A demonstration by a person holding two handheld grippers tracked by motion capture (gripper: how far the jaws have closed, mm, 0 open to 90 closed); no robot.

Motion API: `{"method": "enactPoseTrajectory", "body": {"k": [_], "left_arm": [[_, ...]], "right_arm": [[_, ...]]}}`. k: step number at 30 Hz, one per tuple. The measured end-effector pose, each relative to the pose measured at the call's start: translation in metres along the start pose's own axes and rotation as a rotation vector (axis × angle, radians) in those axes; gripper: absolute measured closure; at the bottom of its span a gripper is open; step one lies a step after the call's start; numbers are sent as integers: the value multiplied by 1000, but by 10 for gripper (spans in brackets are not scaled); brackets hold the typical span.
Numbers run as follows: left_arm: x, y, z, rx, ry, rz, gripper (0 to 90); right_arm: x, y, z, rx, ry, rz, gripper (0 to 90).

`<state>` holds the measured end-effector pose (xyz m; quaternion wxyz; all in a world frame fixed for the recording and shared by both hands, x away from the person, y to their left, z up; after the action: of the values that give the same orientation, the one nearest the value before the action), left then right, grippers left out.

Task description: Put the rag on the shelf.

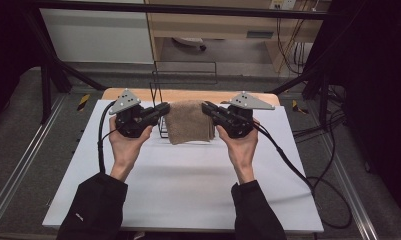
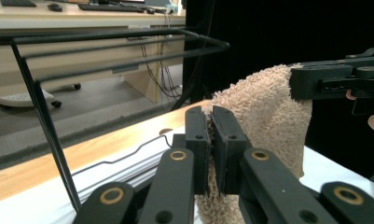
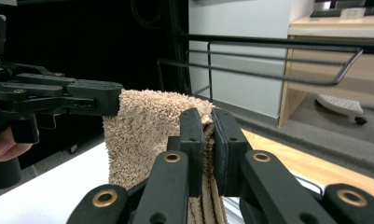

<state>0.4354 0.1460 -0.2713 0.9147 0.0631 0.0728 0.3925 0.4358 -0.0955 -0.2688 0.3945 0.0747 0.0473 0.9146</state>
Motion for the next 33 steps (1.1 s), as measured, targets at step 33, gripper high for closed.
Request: {"method": "enactPoseTrajectory", "body": {"k": [33], "left_arm": [[18, -5, 58, -148, -25, 59, 855]], "right_arm": [[-4, -20, 55, -129, 46, -50, 837]]}}
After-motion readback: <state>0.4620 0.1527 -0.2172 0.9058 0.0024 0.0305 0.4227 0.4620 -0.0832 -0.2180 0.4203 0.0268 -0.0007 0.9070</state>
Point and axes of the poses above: each handheld gripper's, and its own axes: y roughly backward along the jaws, z roughly out of its top, x roughly to its left, the point moved 3 cm from there along -y, roughly forward along the jaws, and after that the axes turned 2 degrees about -x, right-handed, at the moved point
